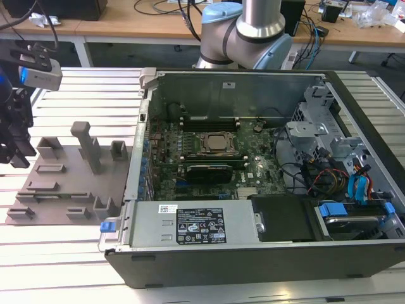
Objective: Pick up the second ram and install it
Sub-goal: 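Pick up the second ram and move it above second insertion slot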
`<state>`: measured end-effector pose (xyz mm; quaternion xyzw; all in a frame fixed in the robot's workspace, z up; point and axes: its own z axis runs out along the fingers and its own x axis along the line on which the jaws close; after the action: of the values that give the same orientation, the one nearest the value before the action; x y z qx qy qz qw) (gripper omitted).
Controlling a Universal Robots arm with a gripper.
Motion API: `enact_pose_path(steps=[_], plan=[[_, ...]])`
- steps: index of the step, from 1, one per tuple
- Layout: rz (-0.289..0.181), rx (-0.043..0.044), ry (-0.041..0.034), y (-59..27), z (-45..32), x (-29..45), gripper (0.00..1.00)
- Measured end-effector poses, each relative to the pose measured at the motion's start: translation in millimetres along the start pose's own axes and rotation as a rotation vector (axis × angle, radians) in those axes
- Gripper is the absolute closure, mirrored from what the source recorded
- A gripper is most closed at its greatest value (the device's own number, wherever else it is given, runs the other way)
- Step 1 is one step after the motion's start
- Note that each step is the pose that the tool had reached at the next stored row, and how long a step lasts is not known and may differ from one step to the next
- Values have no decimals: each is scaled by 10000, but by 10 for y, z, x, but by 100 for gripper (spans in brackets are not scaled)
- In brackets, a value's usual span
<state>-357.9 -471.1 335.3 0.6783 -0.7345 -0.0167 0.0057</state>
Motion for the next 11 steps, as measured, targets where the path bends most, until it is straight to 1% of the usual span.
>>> enact_pose_path(steps=[11], plan=[[0, 0, -1, -4, 135, 2, 70]])
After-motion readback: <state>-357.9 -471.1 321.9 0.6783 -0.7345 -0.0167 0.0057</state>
